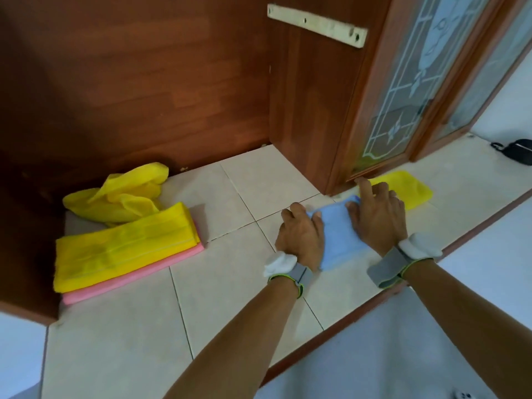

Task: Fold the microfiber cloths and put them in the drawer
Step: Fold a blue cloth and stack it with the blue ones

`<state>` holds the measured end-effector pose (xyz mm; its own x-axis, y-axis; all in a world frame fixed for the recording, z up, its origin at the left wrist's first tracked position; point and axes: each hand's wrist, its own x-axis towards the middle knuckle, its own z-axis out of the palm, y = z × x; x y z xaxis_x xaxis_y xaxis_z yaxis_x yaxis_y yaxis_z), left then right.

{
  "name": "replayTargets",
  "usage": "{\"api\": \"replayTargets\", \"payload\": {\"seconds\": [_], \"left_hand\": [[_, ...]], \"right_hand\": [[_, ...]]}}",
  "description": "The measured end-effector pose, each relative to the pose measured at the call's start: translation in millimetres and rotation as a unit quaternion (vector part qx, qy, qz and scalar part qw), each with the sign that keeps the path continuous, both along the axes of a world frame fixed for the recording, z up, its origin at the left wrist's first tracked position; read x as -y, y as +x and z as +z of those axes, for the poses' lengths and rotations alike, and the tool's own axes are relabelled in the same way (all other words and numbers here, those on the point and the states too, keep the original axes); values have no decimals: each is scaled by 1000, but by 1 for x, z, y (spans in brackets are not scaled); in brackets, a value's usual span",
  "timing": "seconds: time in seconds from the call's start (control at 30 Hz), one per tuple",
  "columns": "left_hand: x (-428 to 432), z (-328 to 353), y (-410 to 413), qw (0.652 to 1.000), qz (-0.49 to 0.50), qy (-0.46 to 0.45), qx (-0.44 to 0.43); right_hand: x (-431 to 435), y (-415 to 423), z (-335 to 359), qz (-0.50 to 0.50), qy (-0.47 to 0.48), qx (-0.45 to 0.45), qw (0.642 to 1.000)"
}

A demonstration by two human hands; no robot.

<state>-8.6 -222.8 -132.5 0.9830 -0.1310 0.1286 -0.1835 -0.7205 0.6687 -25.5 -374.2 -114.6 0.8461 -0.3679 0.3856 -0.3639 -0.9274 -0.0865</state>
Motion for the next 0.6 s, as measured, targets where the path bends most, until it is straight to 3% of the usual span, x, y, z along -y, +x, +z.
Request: {"api": "replayTargets", "payload": {"seconds": [0.17,0.27,0.33,0.47,0.6], "left_hand": [[-35,15,10,998,-4,-35,48],[-77,24,33,992,7,-41,121],[-113,29,48,985,35,-10,169],[-185,32,82,965,115,80,222],[-248,26,108,955,189,208,97]], "right_hand": [[-31,10,36,109,-25,98,989],[-84,29,42,240,39,116,963],[-123,43,40,303,108,64,945],[-177,71,13,353,148,-155,911],[-209,84,-20,332,59,-258,905]]}}
